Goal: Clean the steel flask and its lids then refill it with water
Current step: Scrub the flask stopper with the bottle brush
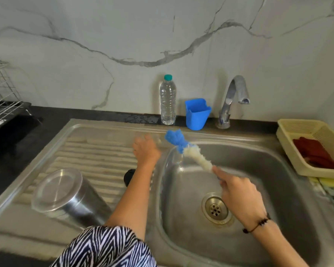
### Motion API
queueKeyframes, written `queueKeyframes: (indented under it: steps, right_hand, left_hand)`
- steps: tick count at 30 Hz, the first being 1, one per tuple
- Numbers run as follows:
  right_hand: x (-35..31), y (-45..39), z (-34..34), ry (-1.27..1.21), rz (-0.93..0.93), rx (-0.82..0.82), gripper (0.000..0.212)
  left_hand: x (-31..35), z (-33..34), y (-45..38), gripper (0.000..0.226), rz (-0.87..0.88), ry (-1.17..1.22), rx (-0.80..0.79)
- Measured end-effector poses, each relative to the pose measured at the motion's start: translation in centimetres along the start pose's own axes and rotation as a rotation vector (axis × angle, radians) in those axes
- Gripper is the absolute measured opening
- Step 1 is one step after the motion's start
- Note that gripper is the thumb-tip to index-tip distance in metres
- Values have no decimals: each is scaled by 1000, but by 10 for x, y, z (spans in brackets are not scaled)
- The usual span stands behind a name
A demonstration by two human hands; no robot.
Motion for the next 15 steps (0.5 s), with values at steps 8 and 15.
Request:
queueKeyframes:
  steps: [8,15]
  right_hand:
    - [14,-16,47,-365,6,105,49]
    - [30,-3,34,-734,-130,362,51]
  left_hand:
    - [-8,0,-5,54,78,234,168]
    - [13,18,59,30,-272,1683,-177]
Point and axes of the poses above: each hand's wrist, its own y-axis away from the middle knuckle, its own z-axis out of the palm, x = y × z, the point moved 7 cm from there along -y, towards the middle knuckle, and after that the axes turned 12 degrees about y, right-handed, at the moved point
